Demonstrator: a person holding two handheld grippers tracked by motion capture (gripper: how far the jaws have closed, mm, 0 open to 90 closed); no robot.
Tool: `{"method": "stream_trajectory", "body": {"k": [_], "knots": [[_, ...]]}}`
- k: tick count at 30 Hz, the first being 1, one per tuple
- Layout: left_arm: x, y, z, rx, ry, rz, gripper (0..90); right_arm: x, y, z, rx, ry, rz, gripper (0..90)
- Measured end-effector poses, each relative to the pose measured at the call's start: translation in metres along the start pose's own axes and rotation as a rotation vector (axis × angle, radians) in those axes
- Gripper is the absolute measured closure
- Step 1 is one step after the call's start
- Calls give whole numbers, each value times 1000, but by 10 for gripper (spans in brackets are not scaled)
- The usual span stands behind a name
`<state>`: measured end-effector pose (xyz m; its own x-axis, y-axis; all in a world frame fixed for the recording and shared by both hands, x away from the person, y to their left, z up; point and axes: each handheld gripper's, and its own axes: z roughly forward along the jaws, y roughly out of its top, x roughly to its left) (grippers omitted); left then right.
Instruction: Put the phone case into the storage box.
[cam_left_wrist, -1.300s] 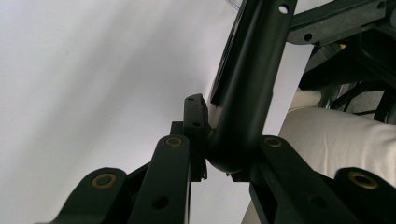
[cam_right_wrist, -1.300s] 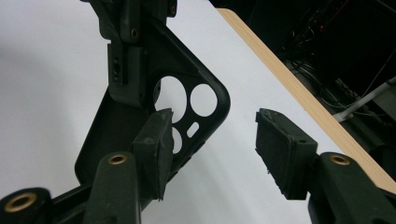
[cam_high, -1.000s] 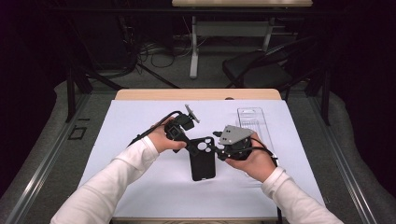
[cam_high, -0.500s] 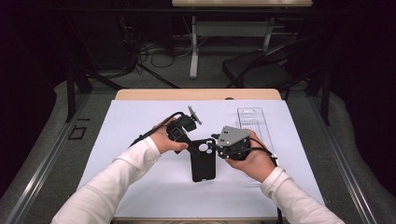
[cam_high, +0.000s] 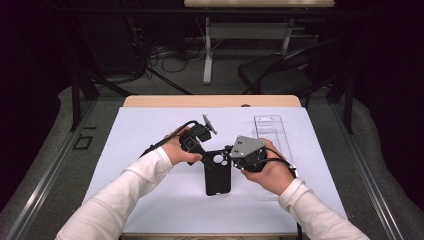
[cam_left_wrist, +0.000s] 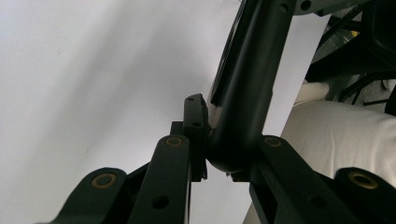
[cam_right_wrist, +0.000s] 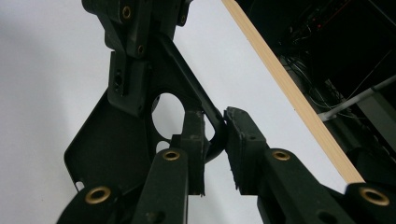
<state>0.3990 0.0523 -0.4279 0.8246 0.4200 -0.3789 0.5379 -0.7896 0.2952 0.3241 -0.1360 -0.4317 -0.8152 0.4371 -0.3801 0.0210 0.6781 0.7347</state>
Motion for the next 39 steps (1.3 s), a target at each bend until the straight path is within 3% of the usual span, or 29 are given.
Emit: {"method": "stream_trajectory", "body": {"k": [21,39], "knots": [[-2,2,1,0,13,11,809,1,2,1,47,-17,-18,805],[-2,-1,-7,-42,21,14,747,-1,5,-2,29,-46,-30,809]]}}
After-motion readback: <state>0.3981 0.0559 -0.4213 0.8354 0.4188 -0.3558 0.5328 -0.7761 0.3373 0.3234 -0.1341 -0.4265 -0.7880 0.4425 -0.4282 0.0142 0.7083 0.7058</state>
